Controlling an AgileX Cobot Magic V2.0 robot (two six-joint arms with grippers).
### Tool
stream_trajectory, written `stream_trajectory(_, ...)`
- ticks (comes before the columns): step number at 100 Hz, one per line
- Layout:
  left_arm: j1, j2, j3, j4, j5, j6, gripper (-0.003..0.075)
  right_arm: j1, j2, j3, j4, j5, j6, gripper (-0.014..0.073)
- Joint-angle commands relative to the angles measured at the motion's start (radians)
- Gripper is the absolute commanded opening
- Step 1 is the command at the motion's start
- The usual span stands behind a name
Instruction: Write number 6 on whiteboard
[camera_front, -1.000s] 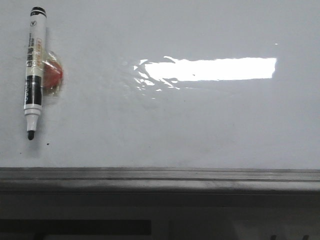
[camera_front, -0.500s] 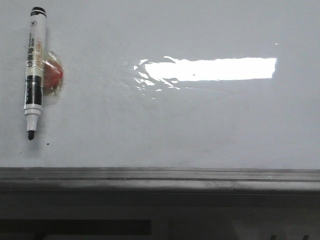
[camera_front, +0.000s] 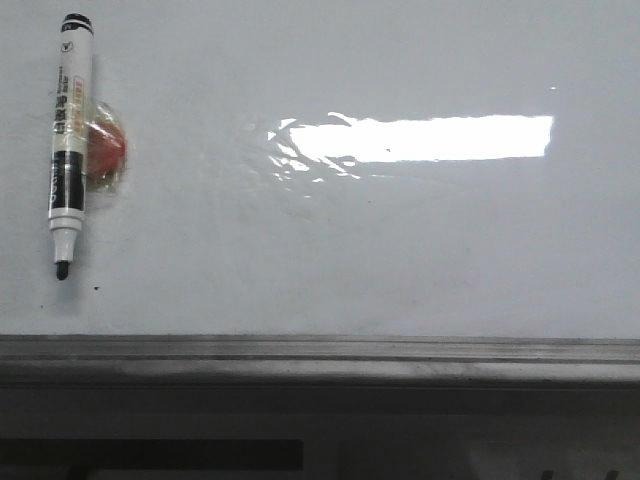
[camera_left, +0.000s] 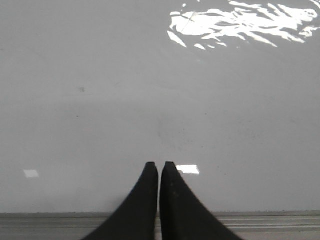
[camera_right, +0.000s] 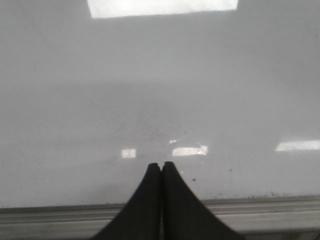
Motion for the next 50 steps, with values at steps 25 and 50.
stream_trajectory(25,0.003,-0.03,0.044,0.0,-0.088,-0.005,-0.0019,-0.007,-0.018,0.027,-0.016,-0.03,-0.005,-0.0071)
stream_trajectory(50,0.003,-0.03,0.044,0.0,-0.153,-0.005,-0.0019,-0.007,-0.018,0.027,-0.016,-0.156,-0.005,-0.0071)
